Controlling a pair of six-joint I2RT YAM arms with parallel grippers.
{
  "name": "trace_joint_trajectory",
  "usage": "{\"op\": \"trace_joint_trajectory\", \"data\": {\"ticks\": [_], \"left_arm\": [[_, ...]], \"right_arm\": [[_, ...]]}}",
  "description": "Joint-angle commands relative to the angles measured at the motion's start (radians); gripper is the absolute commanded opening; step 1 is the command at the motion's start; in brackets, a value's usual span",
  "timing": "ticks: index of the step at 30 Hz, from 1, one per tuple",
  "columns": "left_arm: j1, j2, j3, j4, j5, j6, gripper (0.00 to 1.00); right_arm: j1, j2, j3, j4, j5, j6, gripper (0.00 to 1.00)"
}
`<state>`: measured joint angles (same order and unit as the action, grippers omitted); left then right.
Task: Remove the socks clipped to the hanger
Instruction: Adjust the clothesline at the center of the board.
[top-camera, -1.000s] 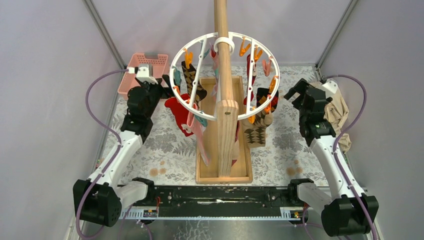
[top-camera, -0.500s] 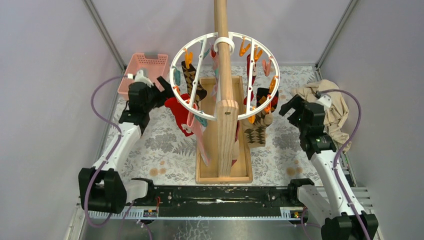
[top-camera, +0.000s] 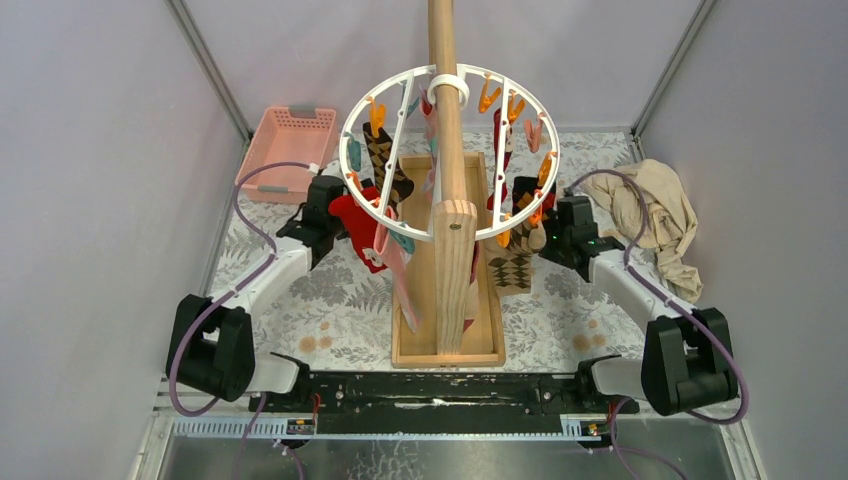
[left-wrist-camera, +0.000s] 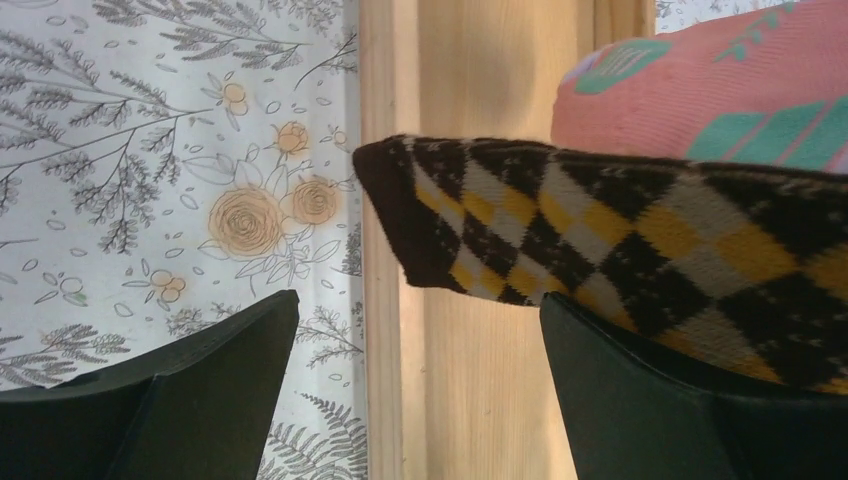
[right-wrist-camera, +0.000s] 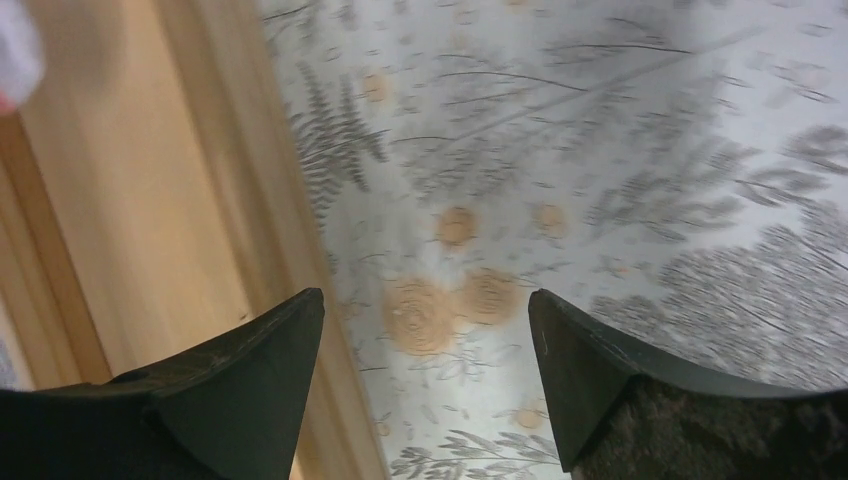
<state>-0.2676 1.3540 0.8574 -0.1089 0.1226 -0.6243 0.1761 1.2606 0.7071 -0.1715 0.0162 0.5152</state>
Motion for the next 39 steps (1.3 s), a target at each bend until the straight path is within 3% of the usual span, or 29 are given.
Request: {"op": "trace_joint_trajectory", "data": {"ticks": [1,4,7,28,33,39], "left_arm": [[-0.017,0.018,0.03,-0.014,-0.067,0.029,0.98],[-0.016,0.002,-0.028,0.087,-0.004,0.002,0.98],[-0.018,0.036,-0.016,0.089,0.022,0.003,0.98],[-0.11,0.166,0.038,0.029,-0.079,-0.003,0.98],[-0.145,0.18,0.049,0.019,-0.119,0.018,0.97],[-0.148,0.194,0.054,0.013,-0.119,0.024,0.86]], "right_arm": [[0.107,0.071,0.121,0.038,0.035,-0.044,0.82],[0.142,0.126,0.172,0.018,0.056,-0.059,0.82],[0.155,0.162,0.211,0.014,0.06,-0.071,0.82],[0.303,0.411,0.38,-0.027,0.129,-0.136,0.8],[0.328,0.48,0.416,-0.056,0.183,-0.146,0.73],[0.329,0.532,0.462,-0.089,0.233,-0.164,0.53]]}}
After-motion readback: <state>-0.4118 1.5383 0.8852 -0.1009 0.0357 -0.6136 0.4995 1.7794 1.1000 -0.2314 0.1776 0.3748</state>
